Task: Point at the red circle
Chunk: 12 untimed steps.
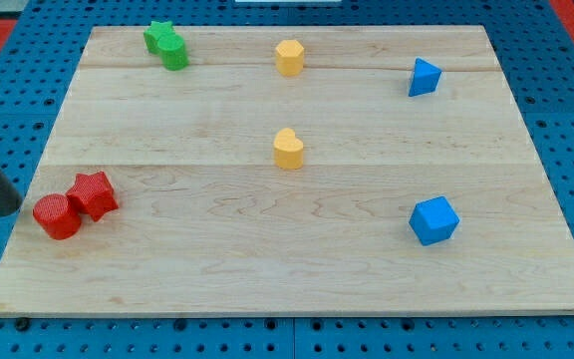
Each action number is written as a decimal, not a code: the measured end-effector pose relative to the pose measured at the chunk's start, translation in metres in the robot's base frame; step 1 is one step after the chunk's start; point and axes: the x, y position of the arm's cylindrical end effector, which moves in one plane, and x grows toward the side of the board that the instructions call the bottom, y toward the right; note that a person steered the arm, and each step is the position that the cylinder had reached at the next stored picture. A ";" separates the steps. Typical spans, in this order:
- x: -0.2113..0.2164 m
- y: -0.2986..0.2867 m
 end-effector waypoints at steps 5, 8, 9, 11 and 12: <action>0.033 0.022; 0.029 0.006; 0.029 0.006; 0.023 0.007; 0.023 0.007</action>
